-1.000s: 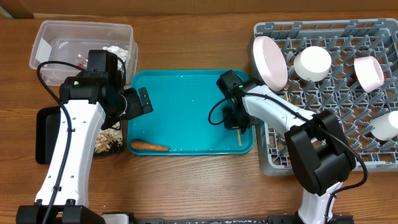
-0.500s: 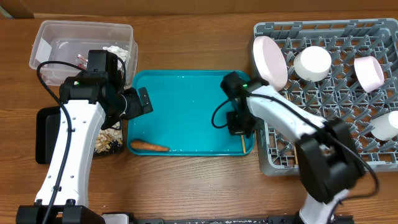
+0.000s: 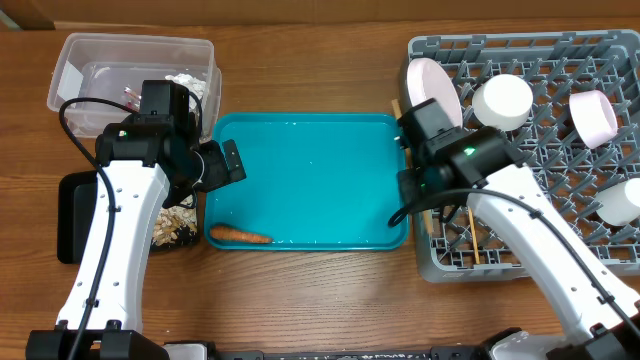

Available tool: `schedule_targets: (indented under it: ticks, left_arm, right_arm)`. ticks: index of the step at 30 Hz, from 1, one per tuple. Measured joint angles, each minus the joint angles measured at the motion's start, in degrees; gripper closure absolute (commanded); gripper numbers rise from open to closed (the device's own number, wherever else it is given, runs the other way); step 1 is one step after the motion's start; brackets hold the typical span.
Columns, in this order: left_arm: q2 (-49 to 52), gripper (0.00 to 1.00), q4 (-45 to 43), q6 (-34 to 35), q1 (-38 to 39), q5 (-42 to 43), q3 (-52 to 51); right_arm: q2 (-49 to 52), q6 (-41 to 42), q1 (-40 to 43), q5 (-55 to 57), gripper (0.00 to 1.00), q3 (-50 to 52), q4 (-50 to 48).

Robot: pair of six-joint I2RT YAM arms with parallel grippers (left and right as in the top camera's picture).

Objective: Sort waste into correct bins and load items into the dishwasher
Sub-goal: 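Carry the chopstick to the rack and insert it upright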

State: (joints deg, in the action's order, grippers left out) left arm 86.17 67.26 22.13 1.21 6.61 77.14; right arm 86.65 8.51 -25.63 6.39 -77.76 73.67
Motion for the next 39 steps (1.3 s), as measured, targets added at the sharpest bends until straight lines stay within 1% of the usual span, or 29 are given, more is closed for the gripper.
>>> schedule_targets:
  ticks: [4, 7, 11, 13, 17, 24, 25, 27, 34, 37, 39]
  left_arm:
    - [0.0, 0.0, 0.0, 0.0, 0.0, 0.0, 0.0]
    - [0.0, 0.0, -0.02, 0.0, 0.0, 0.0, 0.0]
    - [0.0, 0.0, -0.02, 0.0, 0.0, 0.0, 0.0]
    - [0.0, 0.0, -0.02, 0.0, 0.0, 0.0, 0.0]
    - [0.0, 0.0, -0.02, 0.0, 0.0, -0.02, 0.0]
    - [0.0, 0.0, 0.0, -0.02, 0.0, -0.02, 0.0]
    - [0.0, 0.01, 0.0, 0.0, 0.0, 0.0, 0.0]
    - [0.0, 0.0, -0.02, 0.0, 0.0, 0.0, 0.0]
    - [0.0, 0.0, 0.0, 0.0, 0.0, -0.02, 0.0]
    - [0.0, 0.0, 0.0, 0.0, 0.0, 0.0, 0.0]
    - [0.0, 0.0, 0.02, 0.0, 0.0, 0.0, 0.0]
  right_arm:
    - [0.0, -0.59, 5.7, 3.89, 0.96, 0.02, 0.04]
    - [0.0, -0.9, 10.64, 4.55, 0.96, 0.59, 0.39]
    - [0.0, -1.57, 15.23, 4.59, 0.96, 3.48, 0.22]
    - [0.0, -2.36, 16.26, 4.46, 0.91, 5.55, -0.74]
    - [0.02, -3.61, 16.63, 4.33, 0.87, 10.25, -3.96]
    - [0.02, -4.11, 16.63, 5.03, 0.87, 13.6, -6.6]
    - [0.02, -4.11, 16.63, 5.09, 0.87, 13.6, -6.62]
    - [0.02, -4.09, 16.63, 5.22, 0.83, 13.6, -6.69]
    - [0.02, -4.04, 16.63, 5.53, 0.8, 13.07, -5.44]
    - [0.02, -4.02, 16.63, 5.11, 0.78, 10.36, -2.43]
    - [0.02, -4.04, 16.63, 3.82, 0.73, 6.84, -0.55]
